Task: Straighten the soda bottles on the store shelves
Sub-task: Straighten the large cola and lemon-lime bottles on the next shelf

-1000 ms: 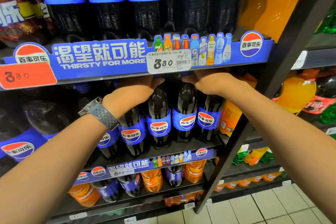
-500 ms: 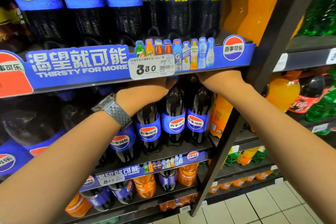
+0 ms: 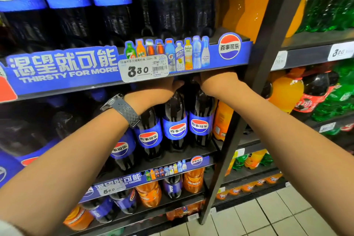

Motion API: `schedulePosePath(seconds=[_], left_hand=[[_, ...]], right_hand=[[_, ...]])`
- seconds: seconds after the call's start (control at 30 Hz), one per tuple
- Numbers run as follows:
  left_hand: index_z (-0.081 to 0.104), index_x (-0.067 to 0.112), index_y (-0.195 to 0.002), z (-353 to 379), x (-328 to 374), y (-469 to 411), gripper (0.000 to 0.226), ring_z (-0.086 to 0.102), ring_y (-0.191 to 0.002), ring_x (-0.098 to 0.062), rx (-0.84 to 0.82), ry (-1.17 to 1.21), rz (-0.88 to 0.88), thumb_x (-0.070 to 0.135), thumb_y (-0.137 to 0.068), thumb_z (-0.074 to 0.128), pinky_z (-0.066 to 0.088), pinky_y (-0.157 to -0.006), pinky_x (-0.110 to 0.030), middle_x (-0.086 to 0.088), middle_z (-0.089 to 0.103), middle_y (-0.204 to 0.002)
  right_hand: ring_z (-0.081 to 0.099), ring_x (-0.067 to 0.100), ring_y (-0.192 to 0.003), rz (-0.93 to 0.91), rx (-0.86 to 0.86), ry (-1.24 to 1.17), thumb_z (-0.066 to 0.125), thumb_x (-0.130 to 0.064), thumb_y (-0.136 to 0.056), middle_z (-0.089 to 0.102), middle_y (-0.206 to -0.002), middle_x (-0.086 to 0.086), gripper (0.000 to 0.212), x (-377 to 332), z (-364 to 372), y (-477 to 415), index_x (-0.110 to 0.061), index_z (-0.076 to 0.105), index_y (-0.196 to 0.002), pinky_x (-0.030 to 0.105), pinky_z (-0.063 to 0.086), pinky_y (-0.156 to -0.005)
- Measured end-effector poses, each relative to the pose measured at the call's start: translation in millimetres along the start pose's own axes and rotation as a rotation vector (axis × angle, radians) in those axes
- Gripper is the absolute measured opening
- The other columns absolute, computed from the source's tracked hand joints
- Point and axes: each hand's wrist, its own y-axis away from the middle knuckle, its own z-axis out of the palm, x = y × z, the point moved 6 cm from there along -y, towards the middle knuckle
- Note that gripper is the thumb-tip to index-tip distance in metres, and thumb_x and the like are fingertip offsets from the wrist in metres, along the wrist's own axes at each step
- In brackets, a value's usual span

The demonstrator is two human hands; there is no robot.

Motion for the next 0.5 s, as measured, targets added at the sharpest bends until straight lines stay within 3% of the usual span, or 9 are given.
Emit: schedulePosePath(seconds=[0.1,0.17,0.37,0.5], left_hand=[[0.049,0.008,-0.119,3.0,-2.7,1.0,0.037,0.042,-0.123,-0.031,-0.023,-0.026,-0.042,0.039,-0.098,0.046,0.03,-0.098,-0.034,-0.011,0.047,-0.133],[0.048,0.01,-0.117,4.6,-2.9,1.5,0.038,0.042,-0.122,-0.03,-0.03,-0.026,-0.055,0.042,-0.097,0.046,0.03,-0.094,-0.032,-0.01,0.046,-0.131],[0.032,0.011,-0.143,3.5,-1.3,0.8,0.06,0.031,-0.136,-0.031,-0.042,0.033,-0.078,0.044,-0.095,0.049,0.026,-0.112,-0.04,-0.01,0.034,-0.15],[0.03,0.017,-0.146,-3.9,-3.3,8.3,0.063,0.032,-0.137,-0.027,-0.013,0.107,-0.018,0.046,-0.094,0.05,0.025,-0.114,-0.04,-0.006,0.034,-0.15]], right_hand=[[0.045,0.029,-0.123,-0.027,-0.077,-0.029,0.053,-0.03,-0.096,0.045,-0.14,0.006,0.044,4.8,-0.4,-0.3,-0.018,0.04,-0.136,0.043,0.049,-0.092],[0.047,0.028,-0.119,-0.032,-0.088,-0.033,0.053,-0.029,-0.096,0.046,-0.138,0.005,0.043,7.8,-2.0,-0.6,-0.017,0.041,-0.135,0.042,0.049,-0.089],[0.051,0.026,-0.108,-0.035,-0.078,-0.028,0.054,-0.026,-0.095,0.051,-0.13,0.005,0.039,8.1,-2.0,0.9,-0.017,0.044,-0.131,0.035,0.047,-0.074],[0.049,0.028,-0.115,-0.013,-0.04,-0.022,0.053,-0.033,-0.095,0.05,-0.133,0.005,0.041,7.9,-3.1,5.4,-0.017,0.043,-0.131,0.039,0.049,-0.082]])
